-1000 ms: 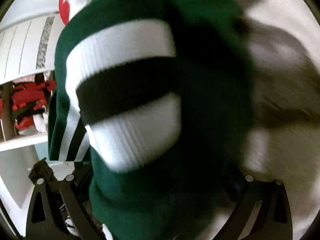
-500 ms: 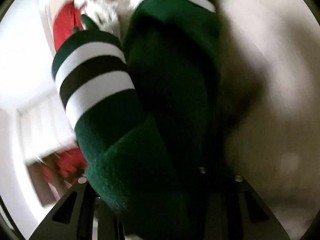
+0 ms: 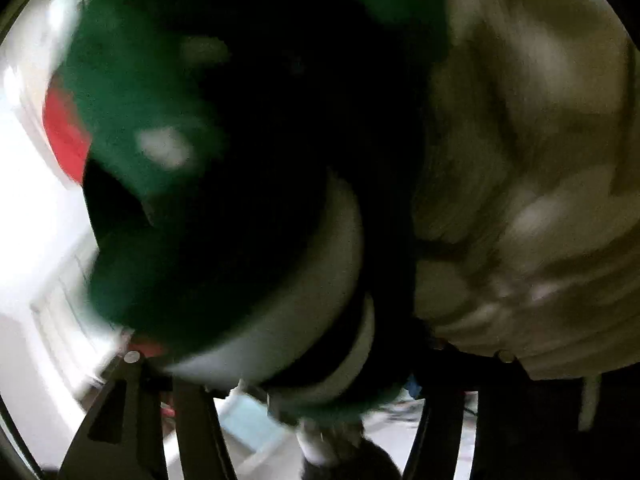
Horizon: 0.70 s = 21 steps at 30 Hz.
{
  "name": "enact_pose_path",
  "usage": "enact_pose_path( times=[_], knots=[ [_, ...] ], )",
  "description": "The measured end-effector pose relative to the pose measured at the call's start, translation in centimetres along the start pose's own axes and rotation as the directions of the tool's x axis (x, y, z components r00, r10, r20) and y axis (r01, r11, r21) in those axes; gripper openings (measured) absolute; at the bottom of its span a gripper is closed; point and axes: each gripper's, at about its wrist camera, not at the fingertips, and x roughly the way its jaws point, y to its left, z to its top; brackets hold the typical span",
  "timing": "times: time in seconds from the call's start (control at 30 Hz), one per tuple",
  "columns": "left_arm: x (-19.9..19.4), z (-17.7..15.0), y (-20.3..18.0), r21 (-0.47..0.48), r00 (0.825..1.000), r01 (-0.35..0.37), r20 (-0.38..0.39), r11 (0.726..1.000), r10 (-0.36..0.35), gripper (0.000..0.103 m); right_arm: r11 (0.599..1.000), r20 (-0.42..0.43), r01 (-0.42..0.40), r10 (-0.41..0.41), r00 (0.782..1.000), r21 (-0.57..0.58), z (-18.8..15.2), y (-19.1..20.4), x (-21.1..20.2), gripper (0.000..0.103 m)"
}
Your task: Fold large clothes
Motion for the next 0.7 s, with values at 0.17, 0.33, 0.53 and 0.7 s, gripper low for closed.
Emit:
enact_pose_path(
  times=[0.17,0.33,0.53,0.7],
  knots=[
    [2.0,-0.3,0.1,-0.039,0.997,0.021,0.074,0.999,-0.018,0.103,0.943,0.104,0.230,-0.211,0.972,-0.239,-0.1,5.9,-5.7,0.070],
    [2.0,0.0,0.7,-0.072,0.996,0.046,0.085,0.996,-0.040,0.103,0.693,0.253,0.426,-0.343,0.905,-0.581,1.8,16.2,-6.5,0.074],
    [-2.8,0.8,0.3,-0.108,0.995,0.054,0.091,0.993,-0.044,0.103,0.455,0.172,0.358,-0.400,0.900,-0.816,0.9,22.7,2.3,0.074],
    [-8.8,1.3,-2.3,-0.116,0.978,0.118,0.183,0.986,-0.095,0.103,0.518,0.128,0.362,-0.433,0.892,-0.775,2.8,18.9,5.5,0.001]
  ],
)
